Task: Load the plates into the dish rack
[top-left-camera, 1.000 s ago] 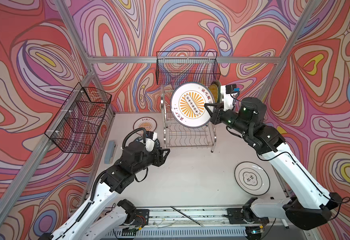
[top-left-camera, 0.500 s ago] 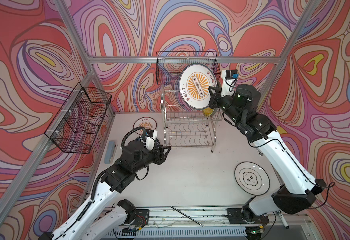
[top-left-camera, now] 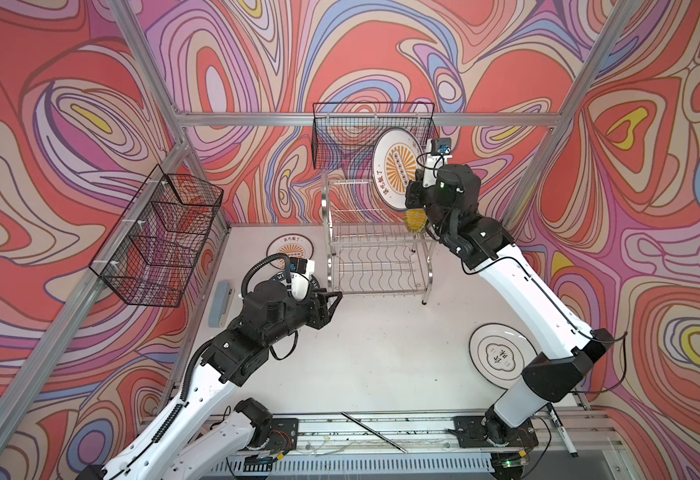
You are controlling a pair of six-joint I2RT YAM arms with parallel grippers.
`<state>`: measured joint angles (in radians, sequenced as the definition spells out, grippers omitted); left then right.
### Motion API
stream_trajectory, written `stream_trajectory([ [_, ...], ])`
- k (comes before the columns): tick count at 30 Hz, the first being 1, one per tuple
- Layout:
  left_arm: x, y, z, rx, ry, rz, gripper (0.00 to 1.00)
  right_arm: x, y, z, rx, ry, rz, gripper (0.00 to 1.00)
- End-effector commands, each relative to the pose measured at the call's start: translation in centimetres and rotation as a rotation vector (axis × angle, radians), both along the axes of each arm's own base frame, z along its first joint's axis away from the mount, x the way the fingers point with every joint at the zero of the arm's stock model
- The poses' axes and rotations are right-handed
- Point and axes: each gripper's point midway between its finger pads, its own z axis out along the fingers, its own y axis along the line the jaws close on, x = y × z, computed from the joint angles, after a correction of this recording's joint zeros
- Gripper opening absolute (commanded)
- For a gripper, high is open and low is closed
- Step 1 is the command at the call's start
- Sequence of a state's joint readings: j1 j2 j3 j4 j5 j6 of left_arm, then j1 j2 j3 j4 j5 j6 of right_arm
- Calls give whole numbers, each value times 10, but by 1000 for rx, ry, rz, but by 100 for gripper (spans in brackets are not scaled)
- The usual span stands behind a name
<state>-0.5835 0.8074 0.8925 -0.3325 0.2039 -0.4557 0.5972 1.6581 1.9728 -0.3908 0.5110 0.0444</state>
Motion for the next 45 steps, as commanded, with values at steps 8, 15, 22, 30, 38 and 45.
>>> stream_trajectory([
  [8, -1, 3, 11, 0, -42, 8, 55, -4, -6, 29, -2, -105, -180, 0],
  [15, -2, 3, 12, -5, -45, 3, 55, -3, 2, 13, -27, -92, -245, 0],
  [22, -3, 4, 12, -8, -47, 2, 55, -5, 7, -5, -43, -79, -301, 0],
  [30, -3, 3, 12, -12, -46, 0, 55, -8, 8, -20, -53, -53, -327, 0],
  [38, -4, 2, 14, -16, -48, -7, 55, -14, 2, -32, -61, -29, -355, 0],
  [45, -4, 1, 15, -21, -50, -11, 55, -15, 2, -41, -69, -12, -362, 0],
])
